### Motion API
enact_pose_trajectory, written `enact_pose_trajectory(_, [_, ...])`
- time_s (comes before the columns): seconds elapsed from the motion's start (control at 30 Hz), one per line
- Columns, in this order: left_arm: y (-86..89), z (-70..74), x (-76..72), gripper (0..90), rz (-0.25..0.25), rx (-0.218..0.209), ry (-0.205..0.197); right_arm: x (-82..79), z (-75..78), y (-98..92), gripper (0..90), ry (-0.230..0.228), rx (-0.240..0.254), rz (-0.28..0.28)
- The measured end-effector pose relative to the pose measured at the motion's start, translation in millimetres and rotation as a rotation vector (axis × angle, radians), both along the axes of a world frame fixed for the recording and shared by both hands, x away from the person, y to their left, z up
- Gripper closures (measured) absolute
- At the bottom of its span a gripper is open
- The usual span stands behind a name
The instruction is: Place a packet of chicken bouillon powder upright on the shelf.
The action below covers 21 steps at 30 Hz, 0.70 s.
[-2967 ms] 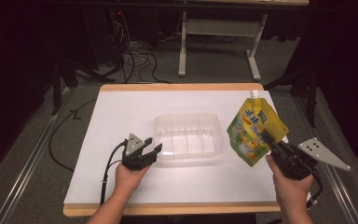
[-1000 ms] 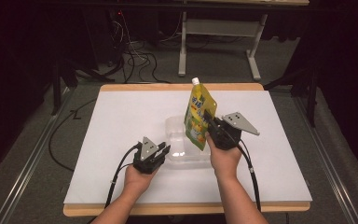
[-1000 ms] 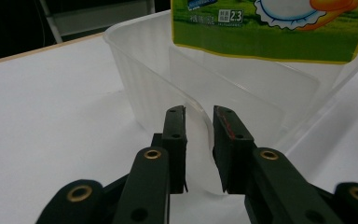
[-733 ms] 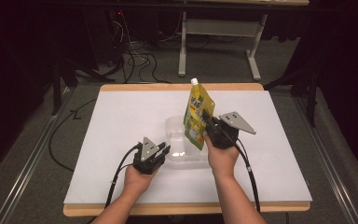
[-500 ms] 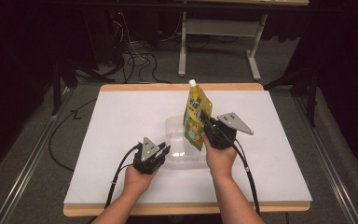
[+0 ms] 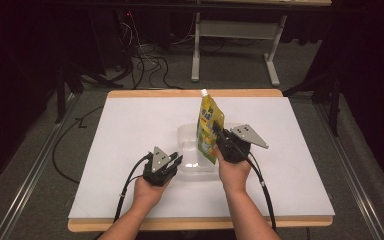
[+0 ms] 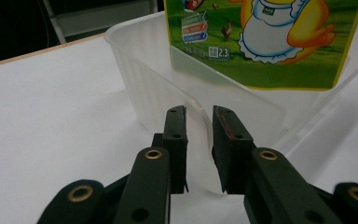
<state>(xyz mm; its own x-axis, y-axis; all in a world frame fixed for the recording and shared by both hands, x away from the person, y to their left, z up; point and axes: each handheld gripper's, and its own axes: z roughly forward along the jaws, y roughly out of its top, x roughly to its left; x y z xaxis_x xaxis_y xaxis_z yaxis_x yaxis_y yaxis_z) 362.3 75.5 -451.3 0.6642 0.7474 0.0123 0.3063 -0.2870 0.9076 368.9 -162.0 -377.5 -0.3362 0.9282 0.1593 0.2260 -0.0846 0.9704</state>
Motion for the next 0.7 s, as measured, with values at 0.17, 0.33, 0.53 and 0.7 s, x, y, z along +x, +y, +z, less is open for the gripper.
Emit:
enact_pose_trajectory(0.17, [0.0, 0.0, 0.2, 76.5, 0.001, -0.001, 0.003, -2.0, -6.6, 0.4, 90.0, -0.018, 0.003, 0.007])
enact_pose_trajectory(0.33, [-0.2, -0.1, 0.3, 76.5, 0.003, -0.003, 0.003, -2.5, -8.3, 0.9, 90.0, -0.036, 0.003, 0.013])
enact_pose_trajectory(0.53, [-0.5, -0.5, 0.1, 76.7, 0.007, -0.004, 0.003, -0.1, -9.0, -0.6, 90.0, -0.053, 0.0, 0.021])
enact_pose_trajectory(0.7, [-0.3, -0.6, 0.2, 76.8, 0.004, -0.002, 0.004, -0.6, -12.0, 0.2, 90.0, -0.068, -0.009, 0.031])
